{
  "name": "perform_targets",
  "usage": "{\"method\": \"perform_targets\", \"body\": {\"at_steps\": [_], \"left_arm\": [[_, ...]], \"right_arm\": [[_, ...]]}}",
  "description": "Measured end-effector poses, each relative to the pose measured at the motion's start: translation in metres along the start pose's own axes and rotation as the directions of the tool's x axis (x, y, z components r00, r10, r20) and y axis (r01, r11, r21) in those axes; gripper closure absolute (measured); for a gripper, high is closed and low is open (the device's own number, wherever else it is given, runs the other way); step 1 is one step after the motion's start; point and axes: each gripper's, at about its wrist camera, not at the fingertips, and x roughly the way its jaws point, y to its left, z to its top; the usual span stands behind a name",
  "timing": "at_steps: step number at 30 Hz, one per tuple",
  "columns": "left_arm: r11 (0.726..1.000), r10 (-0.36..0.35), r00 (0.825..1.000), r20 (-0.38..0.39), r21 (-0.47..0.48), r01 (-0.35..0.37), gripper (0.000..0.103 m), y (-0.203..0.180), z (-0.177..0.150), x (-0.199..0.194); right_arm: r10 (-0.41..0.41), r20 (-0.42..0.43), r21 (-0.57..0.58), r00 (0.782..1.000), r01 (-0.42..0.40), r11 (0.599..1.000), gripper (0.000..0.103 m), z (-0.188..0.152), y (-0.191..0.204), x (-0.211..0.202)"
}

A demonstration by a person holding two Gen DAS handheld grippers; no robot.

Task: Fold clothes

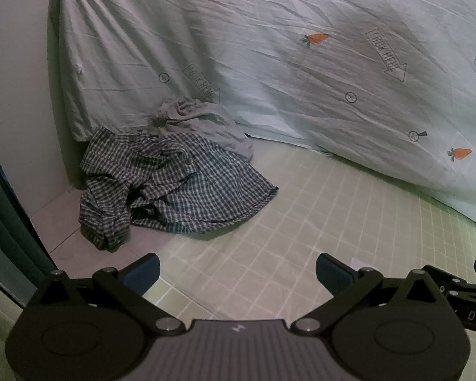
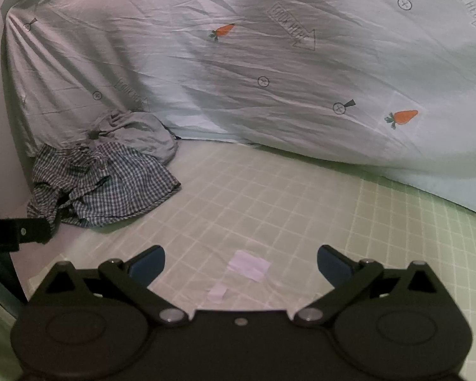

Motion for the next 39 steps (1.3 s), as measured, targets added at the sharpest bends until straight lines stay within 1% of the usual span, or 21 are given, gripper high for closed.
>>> {"method": "perform_targets", "body": {"at_steps": [15,39], "left_arm": [[1.000,0.000,1.000,-0.007,0.001,0.000,0.000,0.0004,0.0025,0.0011],[1.000,-0.010,1.000,-0.026,-0.009,0.010,0.000,-0.0020,0.0026,0.0089]], "right_arm": [[-0.019,-0.003,0.000,1.000,0.019,1.000,0.000,0.0005,0.0053,-0.0006],[-0.033,-0.007,0.011,0.999,0.033,0.999,0.000,0.0005,-0.0026,0.0022]]}}
